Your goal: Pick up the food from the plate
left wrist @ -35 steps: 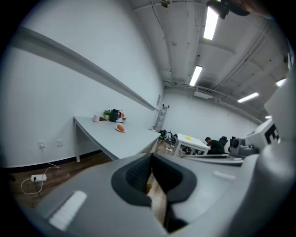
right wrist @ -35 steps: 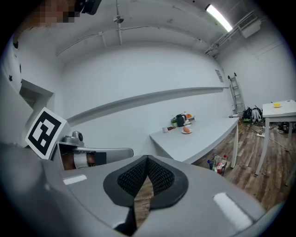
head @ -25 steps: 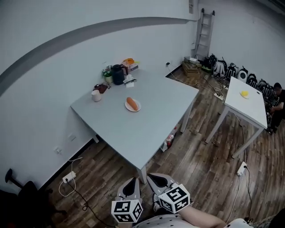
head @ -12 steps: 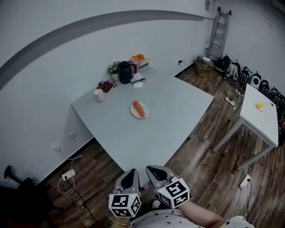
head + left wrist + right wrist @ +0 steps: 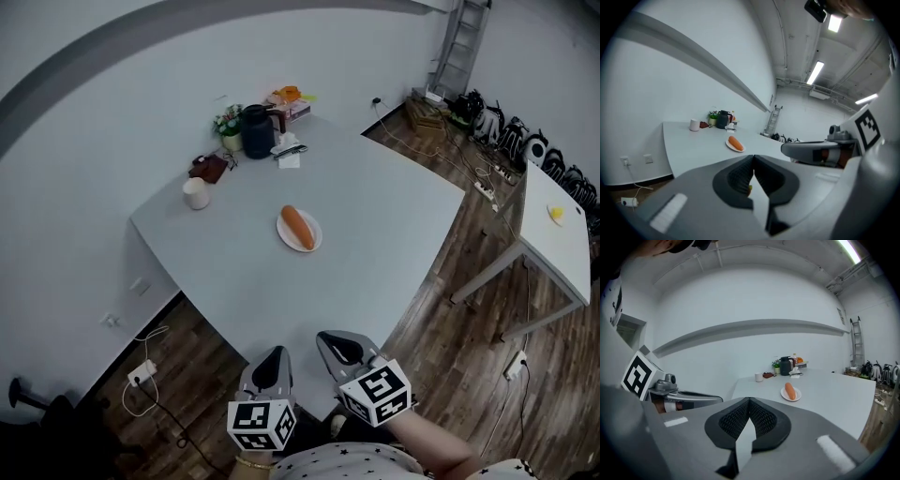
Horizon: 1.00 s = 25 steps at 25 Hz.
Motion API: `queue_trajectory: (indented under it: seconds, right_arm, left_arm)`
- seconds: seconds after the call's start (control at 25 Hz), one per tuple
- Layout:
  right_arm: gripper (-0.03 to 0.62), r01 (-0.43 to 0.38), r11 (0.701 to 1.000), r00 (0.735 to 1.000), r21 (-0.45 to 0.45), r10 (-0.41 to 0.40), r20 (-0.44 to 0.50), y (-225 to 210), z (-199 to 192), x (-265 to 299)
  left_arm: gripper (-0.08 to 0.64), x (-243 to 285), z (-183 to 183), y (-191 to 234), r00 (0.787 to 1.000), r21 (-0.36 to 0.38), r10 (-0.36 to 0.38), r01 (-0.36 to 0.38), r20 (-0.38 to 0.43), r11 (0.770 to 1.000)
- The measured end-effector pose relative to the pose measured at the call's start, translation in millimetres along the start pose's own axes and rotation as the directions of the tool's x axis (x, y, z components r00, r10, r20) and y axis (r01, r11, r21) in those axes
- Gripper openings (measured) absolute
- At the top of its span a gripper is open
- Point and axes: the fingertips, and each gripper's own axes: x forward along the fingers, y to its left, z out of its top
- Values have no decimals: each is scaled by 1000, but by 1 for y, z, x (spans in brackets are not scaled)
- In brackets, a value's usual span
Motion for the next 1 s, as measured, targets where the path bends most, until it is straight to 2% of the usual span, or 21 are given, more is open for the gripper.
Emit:
queue_trajectory:
  seconds: [0.2, 0.4, 0.56, 0.72, 0.84, 1.0]
  right_arm:
    - [-2, 108, 994, 993, -8, -108, -54, -52, 16, 74]
    - [3, 162, 984, 974, -74, -172, -147, -105, 17, 154]
    - [79, 200, 975, 950, -100, -218, -225, -150, 18, 211]
    - [199, 217, 970, 907, -112, -242, -344, -189, 7, 265]
    - [240, 240, 961, 866, -136, -275, -419, -217, -9, 300]
    - [242, 242, 957, 798, -161, -290, -528, -244, -32, 334]
  left_arm:
    - [8, 62, 18, 50, 995, 18, -86, 88, -59, 996]
    - [8, 119, 25, 90, 980, 35, -160, 165, -116, 986]
    - [8, 156, 24, 110, 963, 29, -217, 224, -162, 974]
    - [8, 186, 22, 127, 949, -15, -236, 238, -207, 971]
    - [8, 204, 21, 135, 940, -27, -249, 249, -233, 968]
    - [8, 219, 22, 137, 931, -34, -268, 268, -247, 963]
